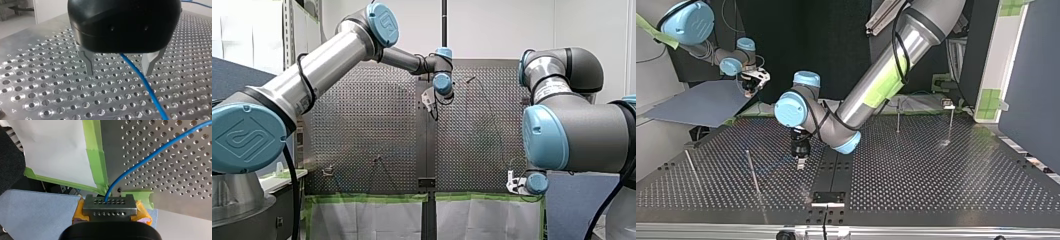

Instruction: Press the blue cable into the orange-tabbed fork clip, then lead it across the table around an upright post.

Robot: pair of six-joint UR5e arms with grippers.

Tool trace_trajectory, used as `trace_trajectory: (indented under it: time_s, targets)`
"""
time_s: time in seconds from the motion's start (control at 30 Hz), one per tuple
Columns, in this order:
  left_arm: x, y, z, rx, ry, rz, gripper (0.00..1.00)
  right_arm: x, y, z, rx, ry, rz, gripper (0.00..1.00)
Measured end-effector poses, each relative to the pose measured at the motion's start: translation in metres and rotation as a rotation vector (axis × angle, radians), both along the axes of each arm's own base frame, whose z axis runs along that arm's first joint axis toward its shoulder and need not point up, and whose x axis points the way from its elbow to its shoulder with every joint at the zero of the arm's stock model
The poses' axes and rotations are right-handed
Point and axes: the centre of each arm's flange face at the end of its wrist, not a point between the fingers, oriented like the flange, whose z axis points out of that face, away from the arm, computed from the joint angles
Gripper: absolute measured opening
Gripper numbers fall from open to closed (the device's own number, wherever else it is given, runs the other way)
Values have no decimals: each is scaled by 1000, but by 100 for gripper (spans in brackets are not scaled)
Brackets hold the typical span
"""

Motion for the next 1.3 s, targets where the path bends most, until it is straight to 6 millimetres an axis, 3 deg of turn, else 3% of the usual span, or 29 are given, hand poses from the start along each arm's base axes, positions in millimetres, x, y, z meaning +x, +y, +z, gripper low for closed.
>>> trace_trajectory:
  time_s: [0.3, 0.67, 1.0, 1.3]
  targets:
    - [-5, 1, -3, 25, 32, -3, 94, 0, -4, 2, 2, 2, 1, 0]
    - [-35, -5, -9, 103, 116, -33, 94, 0, -3, 2, 16, 3, 2, 0]
    - [-59, 6, 16, 121, 101, -53, 94, 6, -2, 2, 27, 8, 14, 0]
    - [-99, 5, 28, 164, 122, -118, 94, 9, -1, 2, 34, 12, 21, 0]
